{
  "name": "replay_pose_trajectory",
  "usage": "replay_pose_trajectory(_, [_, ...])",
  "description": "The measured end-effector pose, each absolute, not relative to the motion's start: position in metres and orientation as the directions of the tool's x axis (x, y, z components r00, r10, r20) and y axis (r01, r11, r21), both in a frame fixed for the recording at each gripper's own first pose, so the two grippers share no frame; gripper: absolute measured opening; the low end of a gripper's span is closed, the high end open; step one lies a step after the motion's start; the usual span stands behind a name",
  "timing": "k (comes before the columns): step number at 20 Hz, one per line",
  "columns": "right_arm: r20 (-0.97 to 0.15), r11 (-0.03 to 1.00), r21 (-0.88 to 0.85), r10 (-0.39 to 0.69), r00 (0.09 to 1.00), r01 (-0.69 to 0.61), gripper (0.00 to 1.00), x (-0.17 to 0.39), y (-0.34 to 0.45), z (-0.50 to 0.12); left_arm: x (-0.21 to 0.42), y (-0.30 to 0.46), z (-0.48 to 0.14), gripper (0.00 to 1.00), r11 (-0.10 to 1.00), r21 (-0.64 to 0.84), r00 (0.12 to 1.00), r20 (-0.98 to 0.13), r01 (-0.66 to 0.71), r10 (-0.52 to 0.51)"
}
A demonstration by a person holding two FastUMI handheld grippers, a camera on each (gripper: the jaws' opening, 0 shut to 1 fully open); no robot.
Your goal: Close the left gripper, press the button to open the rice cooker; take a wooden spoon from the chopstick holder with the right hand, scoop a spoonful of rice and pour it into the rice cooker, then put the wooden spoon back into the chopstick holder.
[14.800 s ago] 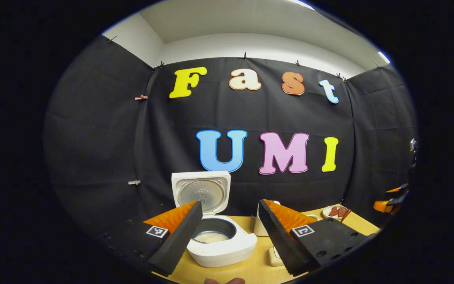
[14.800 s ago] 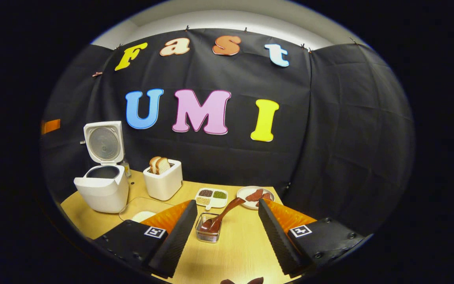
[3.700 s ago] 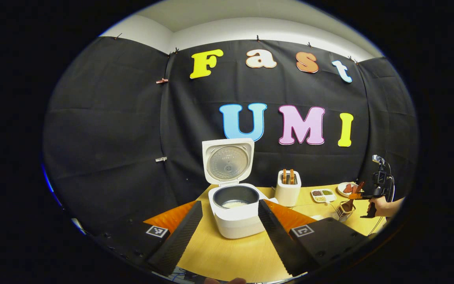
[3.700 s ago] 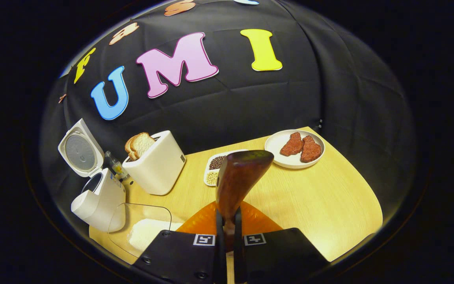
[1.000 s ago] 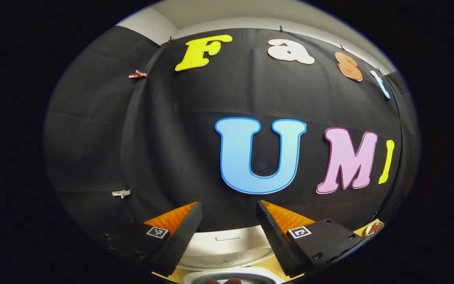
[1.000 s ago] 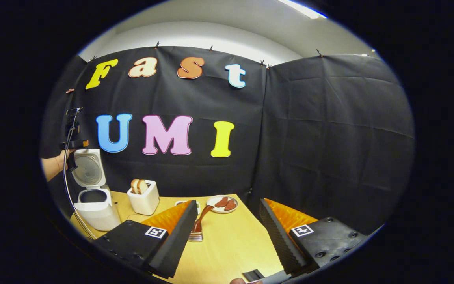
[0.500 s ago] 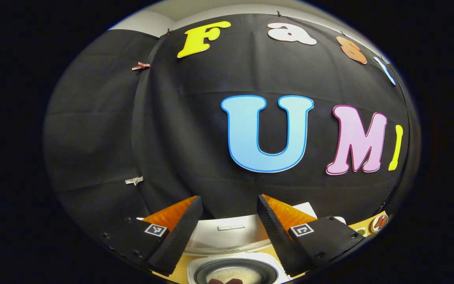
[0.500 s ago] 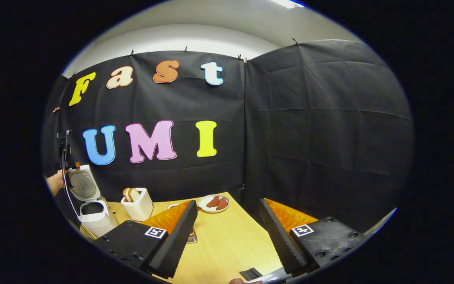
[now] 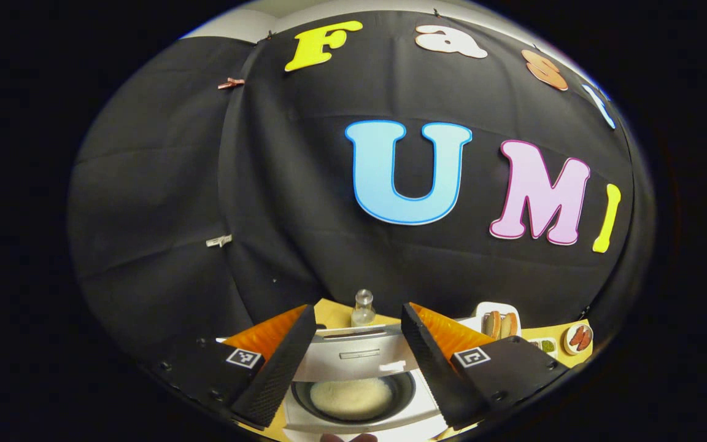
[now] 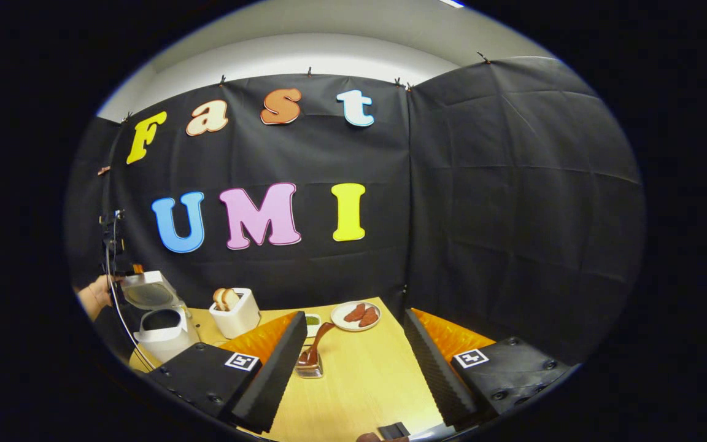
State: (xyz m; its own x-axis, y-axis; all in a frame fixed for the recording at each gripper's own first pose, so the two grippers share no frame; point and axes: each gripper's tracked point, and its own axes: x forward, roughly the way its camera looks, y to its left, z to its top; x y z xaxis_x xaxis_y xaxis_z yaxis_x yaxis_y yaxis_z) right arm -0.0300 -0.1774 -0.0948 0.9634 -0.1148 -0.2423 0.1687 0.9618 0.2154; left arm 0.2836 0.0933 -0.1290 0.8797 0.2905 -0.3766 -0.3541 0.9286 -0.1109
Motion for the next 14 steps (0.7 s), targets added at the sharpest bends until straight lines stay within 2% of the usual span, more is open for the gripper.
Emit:
replay_pose_trajectory(6, [-0.25,0.97,0.21,-0.066,0.966,0.12,0.99,-0.039,-0.17,-0.106,0.253,0.066,-0.19,0.99,0.902,-0.101,0.805,-0.501,-0.42,0.318])
replay_pose_trajectory(14, [-0.284,0.968,0.202,-0.089,0.955,0.15,0.99,-0.051,-0.181,-0.129,0.231,0.045,-0.246,1.0,0.901,-0.073,0.782,-0.53,-0.428,0.329])
